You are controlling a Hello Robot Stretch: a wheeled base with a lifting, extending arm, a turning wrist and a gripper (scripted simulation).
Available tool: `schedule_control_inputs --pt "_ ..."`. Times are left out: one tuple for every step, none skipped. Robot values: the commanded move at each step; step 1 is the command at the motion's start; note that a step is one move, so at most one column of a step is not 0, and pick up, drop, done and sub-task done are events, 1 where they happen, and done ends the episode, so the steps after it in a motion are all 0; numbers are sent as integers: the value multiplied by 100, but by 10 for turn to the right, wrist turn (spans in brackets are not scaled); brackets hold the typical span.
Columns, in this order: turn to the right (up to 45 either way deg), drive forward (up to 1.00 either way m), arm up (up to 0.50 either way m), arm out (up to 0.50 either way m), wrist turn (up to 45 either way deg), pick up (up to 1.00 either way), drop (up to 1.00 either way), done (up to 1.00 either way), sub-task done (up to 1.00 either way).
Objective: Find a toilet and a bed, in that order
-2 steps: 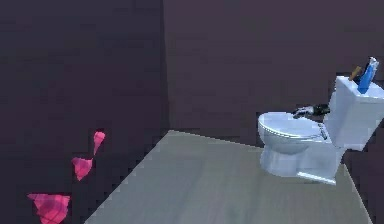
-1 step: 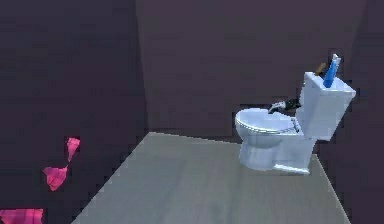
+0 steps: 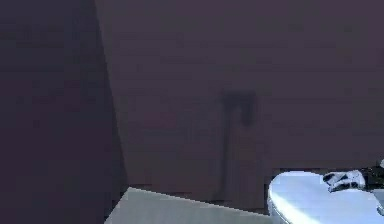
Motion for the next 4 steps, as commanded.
schedule_control_inputs --pt "30 0 0 0 0 0 0 0 0" --pt "0 25 0 0 0 0 0 0 0" --pt "420 0 0 0 0 0 0 0 0" --pt "0 0 0 0 0 0 0 0 100"
